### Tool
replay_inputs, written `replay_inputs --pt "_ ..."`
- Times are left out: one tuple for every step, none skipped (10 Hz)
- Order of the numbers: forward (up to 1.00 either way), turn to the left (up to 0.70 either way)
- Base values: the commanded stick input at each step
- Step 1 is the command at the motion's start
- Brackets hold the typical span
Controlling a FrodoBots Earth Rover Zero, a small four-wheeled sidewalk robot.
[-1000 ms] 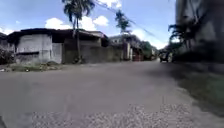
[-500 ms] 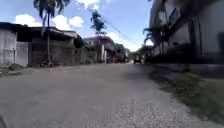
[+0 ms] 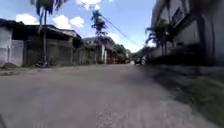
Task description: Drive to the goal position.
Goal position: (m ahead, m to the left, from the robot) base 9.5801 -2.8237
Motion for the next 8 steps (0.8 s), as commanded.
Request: replay_inputs --pt "1.0 -0.01" --pt "1.0 -0.17" --pt "1.0 -0.4" --pt "1.0 -0.4" --pt "1.0 -0.4" --pt "1.0 -0.4" --pt "1.0 -0.4" --pt "1.0 -0.4"
